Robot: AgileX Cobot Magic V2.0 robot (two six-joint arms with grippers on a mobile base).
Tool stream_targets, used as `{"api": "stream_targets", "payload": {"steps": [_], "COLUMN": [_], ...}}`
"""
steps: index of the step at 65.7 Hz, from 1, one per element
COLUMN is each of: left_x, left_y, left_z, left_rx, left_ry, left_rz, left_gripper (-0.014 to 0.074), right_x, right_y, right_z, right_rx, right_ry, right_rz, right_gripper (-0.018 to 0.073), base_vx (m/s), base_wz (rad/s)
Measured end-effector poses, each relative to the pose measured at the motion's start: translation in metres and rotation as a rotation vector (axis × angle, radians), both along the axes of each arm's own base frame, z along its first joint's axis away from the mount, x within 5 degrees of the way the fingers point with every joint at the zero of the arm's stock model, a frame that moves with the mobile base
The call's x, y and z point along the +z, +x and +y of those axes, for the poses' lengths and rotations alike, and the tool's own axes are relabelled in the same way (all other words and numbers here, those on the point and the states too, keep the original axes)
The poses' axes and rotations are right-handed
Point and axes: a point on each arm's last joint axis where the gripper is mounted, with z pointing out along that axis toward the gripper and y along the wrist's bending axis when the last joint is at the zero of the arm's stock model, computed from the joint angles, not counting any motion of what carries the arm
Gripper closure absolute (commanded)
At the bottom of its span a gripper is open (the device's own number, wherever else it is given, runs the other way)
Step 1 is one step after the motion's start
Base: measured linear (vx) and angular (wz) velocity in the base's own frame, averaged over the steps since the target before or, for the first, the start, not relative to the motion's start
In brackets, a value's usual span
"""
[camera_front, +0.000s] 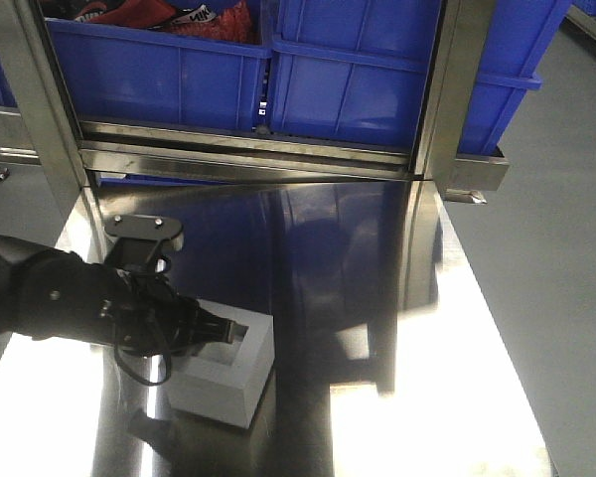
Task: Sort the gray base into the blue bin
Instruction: 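Close the left gripper on the gray block's wall, then lift the gray block with the left gripper toward the robot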
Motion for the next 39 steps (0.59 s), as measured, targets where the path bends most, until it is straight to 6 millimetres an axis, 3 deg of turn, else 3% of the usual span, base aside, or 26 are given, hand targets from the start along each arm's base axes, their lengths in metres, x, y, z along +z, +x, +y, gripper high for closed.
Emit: {"api": "stream_targets", "payload": {"steps": [19, 28, 39], "left_x": [0.057, 0.077, 0.088], "left_y": [-0.025, -0.050, -0.084], "left_z": [0.016, 0.030, 0.051], "left_rx": [-0.020, -0.027, -0.026], "left_ry": [-0.056, -0.078, -0.121], "left_rz": [-0.191, -0.280, -0.421], "left_gripper": [0.0602, 0.0602, 0.0602], "right_x": [0.000, 0.000, 0.000], "right_y": [0.000, 0.000, 0.000], "right_z": [0.000, 0.000, 0.000], "right_rx": [0.000, 0.000, 0.000], "right_ry": [0.000, 0.000, 0.000], "right_rz": [0.000, 0.000, 0.000], "right_gripper": [0.0568, 0.0568, 0.0568], "base_vx": [0.00, 0.00, 0.00], "base_wz": [0.00, 0.00, 0.00]}}
